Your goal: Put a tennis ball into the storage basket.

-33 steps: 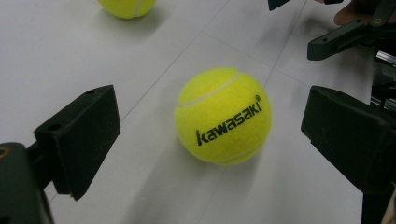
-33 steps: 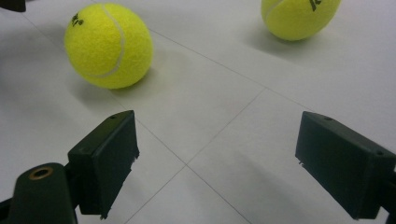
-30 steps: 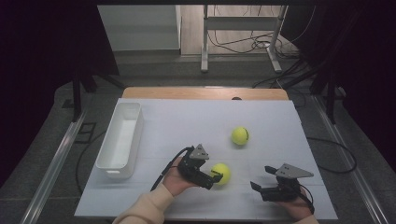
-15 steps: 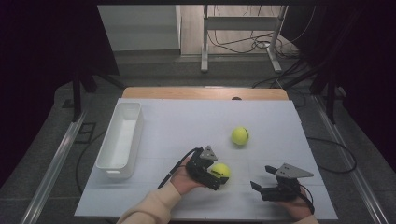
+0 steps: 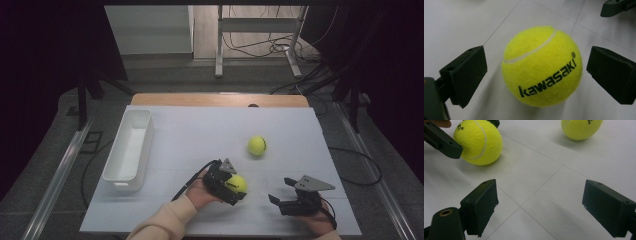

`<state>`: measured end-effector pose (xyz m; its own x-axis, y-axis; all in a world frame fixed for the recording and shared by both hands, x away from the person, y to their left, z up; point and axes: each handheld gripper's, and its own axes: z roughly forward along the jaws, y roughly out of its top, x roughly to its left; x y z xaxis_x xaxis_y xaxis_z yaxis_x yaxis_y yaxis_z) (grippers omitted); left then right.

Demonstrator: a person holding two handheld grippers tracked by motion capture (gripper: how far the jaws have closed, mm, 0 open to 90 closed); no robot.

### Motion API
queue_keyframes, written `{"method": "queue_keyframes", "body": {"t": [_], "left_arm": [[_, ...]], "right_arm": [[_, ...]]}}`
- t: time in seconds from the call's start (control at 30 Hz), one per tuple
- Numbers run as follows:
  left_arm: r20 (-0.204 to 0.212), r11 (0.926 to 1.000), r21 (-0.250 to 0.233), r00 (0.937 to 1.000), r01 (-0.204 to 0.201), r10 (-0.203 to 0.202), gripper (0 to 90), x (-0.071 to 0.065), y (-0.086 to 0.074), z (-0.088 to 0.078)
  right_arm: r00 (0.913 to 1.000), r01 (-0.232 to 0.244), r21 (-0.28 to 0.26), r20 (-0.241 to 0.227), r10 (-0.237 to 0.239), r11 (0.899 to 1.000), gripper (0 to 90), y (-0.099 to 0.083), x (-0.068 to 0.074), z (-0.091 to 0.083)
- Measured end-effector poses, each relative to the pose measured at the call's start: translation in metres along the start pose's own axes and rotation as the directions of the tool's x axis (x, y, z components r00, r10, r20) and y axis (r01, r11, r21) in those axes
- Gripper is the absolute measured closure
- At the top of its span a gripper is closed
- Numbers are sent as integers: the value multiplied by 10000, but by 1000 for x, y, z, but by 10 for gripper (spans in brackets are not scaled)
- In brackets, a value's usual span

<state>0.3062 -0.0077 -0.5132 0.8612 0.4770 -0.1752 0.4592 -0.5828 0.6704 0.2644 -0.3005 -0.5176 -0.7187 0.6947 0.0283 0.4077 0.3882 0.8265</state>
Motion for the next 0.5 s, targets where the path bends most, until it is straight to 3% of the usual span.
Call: {"method": "queue_keyframes", "body": {"t": [0.2,0.3,0.5], "left_arm": [[54,9999,124,10000,12,-12,129,-1,-2,3],[29,9998,100,9999,-151,150,252,-3,-4,3],[-13,9993,233,9996,-286,286,262,-3,-4,1]], "right_arm": [[10000,6,13,-7,-6,10000,133,0,0,1],[10000,17,15,11,-17,10000,133,0,0,0],[10000,1,13,47,-1,10000,134,0,0,1]]}}
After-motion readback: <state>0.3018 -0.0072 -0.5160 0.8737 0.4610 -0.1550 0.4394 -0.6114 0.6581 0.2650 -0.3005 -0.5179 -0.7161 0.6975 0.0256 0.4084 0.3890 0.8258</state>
